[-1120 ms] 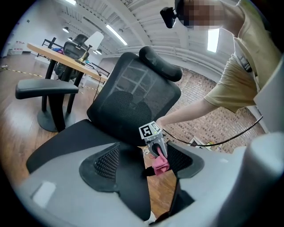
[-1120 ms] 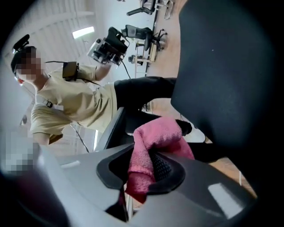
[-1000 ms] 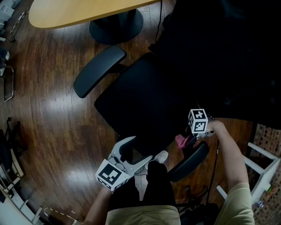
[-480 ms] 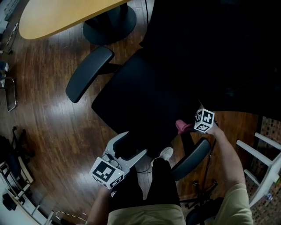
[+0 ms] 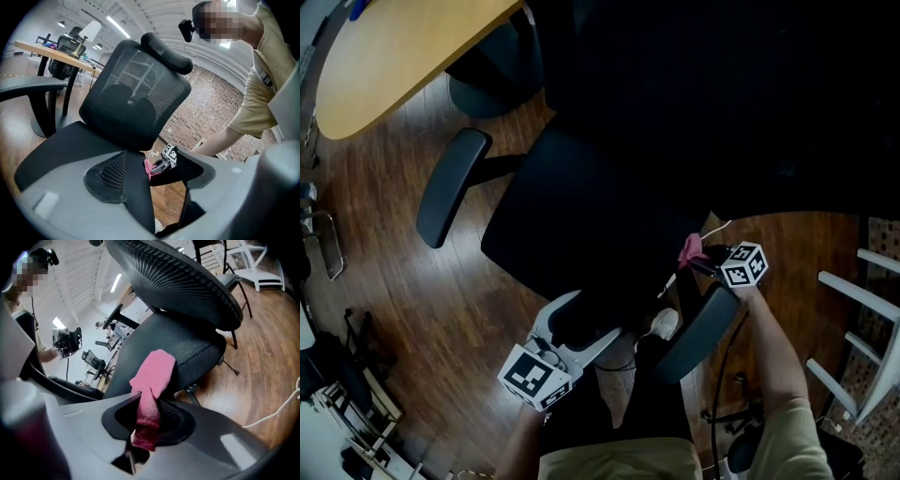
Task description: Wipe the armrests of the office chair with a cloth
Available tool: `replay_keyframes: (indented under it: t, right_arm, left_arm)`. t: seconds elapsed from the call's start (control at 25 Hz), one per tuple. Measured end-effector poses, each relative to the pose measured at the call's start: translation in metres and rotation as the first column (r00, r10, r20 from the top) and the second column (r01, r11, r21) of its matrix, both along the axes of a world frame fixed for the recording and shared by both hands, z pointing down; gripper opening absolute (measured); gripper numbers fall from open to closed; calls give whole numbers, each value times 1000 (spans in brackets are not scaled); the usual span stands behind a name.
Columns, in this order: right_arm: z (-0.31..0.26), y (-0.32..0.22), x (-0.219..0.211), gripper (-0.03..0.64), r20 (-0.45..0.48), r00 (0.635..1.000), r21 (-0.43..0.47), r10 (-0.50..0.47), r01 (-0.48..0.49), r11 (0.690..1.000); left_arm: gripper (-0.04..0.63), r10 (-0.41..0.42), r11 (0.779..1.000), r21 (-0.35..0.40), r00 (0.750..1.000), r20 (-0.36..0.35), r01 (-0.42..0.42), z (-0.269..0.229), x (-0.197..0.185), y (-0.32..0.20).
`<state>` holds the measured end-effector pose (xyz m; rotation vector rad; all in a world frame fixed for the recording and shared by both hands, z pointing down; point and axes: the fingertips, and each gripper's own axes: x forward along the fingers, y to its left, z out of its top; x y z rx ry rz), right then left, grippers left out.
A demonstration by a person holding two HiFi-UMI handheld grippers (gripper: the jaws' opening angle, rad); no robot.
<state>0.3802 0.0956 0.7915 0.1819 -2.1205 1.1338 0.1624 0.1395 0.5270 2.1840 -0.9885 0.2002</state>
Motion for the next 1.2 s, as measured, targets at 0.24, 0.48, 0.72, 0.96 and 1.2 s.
replay_keyframes:
  t: [0.24,0.48,0.72,0.96,1.2]
  right_arm:
    - [-36,12,-11,58,223,975,-59,-4,17,998]
    - [-130,30,-30,57,601,784,-354,156,87,931]
    - [-167,37,-30,51,710,611,-505,352,93,858]
    - [-129,18,-8,59,580,671,-342,461,-314,886]
    - [-48,84,44,61,151,609,-209,779,-750,627]
  left_arm:
    - [324,43,999,-14,999,14,-43,-1,16,-3]
    - [324,71,997,-8,997,5,-71,-6,32,0]
    - [324,86,996,-4,996,-4,-86,-6,38,9]
    - [324,102,995,4,995,-1,-102,-8,33,24]
    - [324,155,988,-15,988,-18,-156,-17,21,29]
